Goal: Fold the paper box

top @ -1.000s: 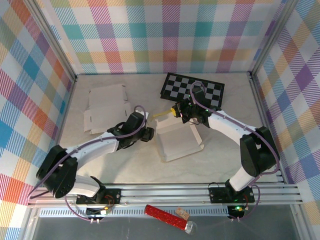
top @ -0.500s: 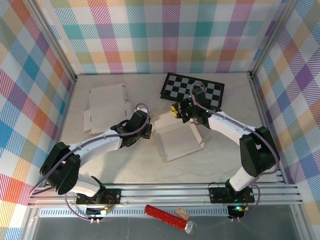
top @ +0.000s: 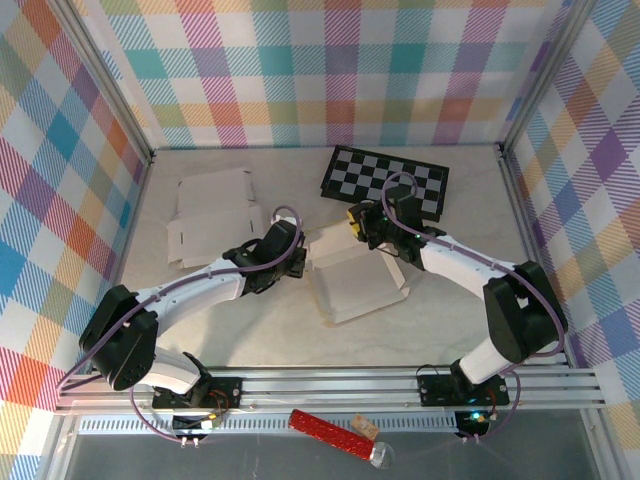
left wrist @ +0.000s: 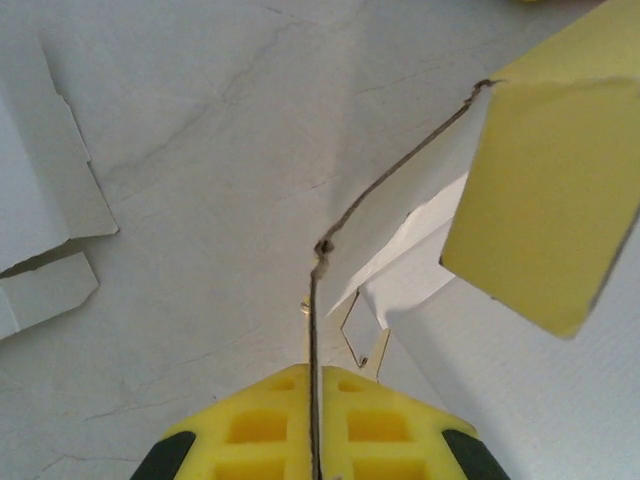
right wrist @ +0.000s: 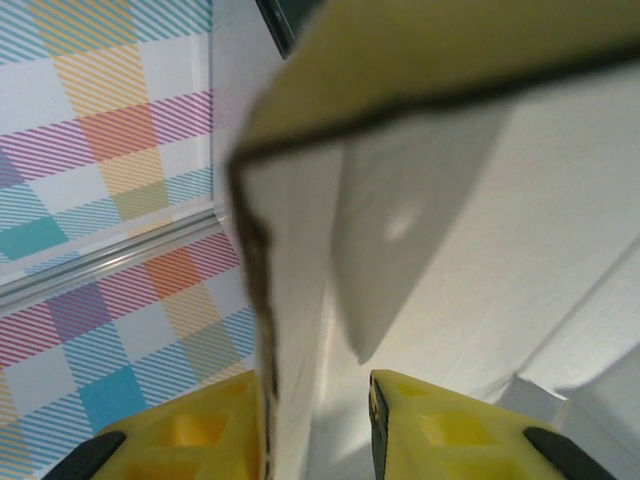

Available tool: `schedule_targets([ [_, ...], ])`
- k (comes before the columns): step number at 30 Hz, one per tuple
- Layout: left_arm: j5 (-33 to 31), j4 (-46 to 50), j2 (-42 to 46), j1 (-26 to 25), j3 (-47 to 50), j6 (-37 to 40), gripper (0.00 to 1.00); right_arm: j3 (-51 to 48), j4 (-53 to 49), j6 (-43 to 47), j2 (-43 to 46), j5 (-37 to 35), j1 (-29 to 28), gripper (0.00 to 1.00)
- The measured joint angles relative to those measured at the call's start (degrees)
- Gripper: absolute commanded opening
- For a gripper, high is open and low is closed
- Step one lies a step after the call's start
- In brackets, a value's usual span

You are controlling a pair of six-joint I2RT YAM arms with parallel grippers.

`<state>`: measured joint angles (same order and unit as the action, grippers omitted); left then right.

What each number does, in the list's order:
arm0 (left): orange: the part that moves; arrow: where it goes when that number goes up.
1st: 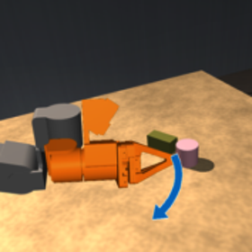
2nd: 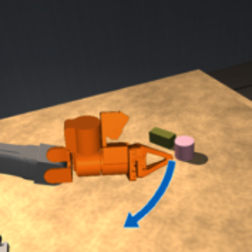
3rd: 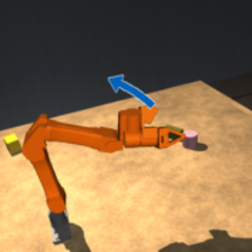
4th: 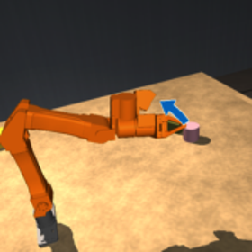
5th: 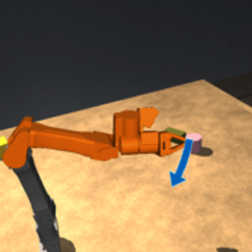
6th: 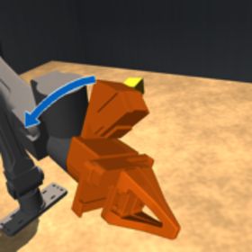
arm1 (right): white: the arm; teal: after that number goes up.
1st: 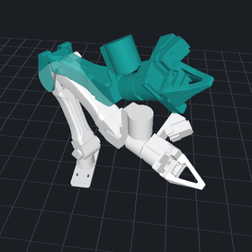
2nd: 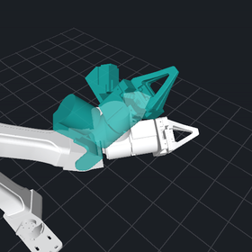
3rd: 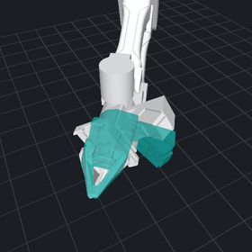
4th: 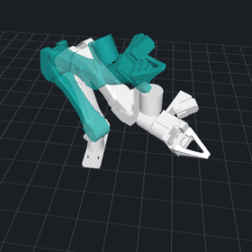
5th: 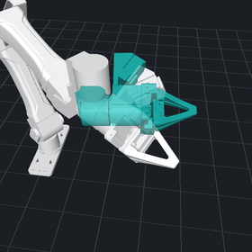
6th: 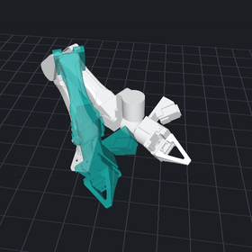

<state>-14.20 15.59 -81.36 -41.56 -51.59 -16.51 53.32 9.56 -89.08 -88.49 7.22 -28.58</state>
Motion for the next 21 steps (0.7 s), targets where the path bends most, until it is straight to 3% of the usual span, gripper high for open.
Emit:
schedule_targets([
  [13, 0.17, 0.98, 0.0, 0.0, -0.02, -1.09, 0.0, 0.0, 1.09, -0.22, 1.92, -1.62, -0.76, 0.38],
  [21, 0.17, 1.01, 0.0, 0.0, 0.0, -1.73, 0.0, 1.27, -0.26, 0.0, 0.98, -1.73, -2.71, 0.3],
])
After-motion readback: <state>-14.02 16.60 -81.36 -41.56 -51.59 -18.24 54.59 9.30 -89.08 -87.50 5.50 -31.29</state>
